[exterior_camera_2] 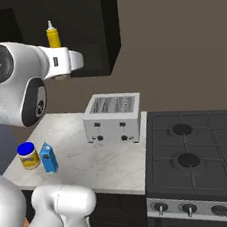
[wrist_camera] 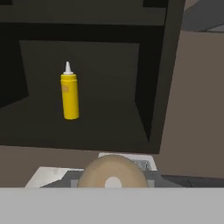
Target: There are various items on the counter. Only move the condiments/shakers into the cabinet.
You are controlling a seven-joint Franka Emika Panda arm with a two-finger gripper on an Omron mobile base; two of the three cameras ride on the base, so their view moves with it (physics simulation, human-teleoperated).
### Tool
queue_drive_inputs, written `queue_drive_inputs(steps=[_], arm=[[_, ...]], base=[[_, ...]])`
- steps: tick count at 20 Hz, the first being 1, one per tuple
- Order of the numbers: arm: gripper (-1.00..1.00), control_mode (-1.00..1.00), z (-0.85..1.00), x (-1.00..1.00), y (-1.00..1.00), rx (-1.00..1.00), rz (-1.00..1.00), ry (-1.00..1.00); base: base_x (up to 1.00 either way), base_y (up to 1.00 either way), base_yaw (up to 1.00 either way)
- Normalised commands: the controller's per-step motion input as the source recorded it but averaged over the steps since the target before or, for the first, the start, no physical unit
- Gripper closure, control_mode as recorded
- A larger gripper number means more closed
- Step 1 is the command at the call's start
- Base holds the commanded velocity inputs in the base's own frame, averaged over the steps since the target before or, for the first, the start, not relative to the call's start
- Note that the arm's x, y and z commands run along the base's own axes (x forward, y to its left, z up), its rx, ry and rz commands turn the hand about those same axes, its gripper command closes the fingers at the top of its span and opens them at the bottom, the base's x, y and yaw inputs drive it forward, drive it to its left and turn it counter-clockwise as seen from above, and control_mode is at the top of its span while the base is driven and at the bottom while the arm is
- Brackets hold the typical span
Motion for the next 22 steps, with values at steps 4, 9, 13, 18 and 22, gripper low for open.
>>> queue_drive_inputs(steps=[4, 9, 13, 18, 22], arm=[[1.0, -1.0, 0.0, 0.0, 0.4, 0.0, 0.0, 0.03], [1.0, -1.0, 0.08, 0.04, 0.41, 0.0, 0.0, 0.0], [1.0, -1.0, 0.0, 0.04, 0.0, 0.0, 0.0, 0.0], [1.0, -1.0, 0.0, 0.16, 0.0, 0.0, 0.0, 0.0], [1.0, -1.0, 0.0, 0.38, 0.0, 0.0, 0.0, 0.0]], base=[[0.0, 0.0, 0.0], [0.0, 0.0, 0.0], [0.0, 0.0, 0.0], [0.0, 0.0, 0.0], [0.0, 0.0, 0.0]])
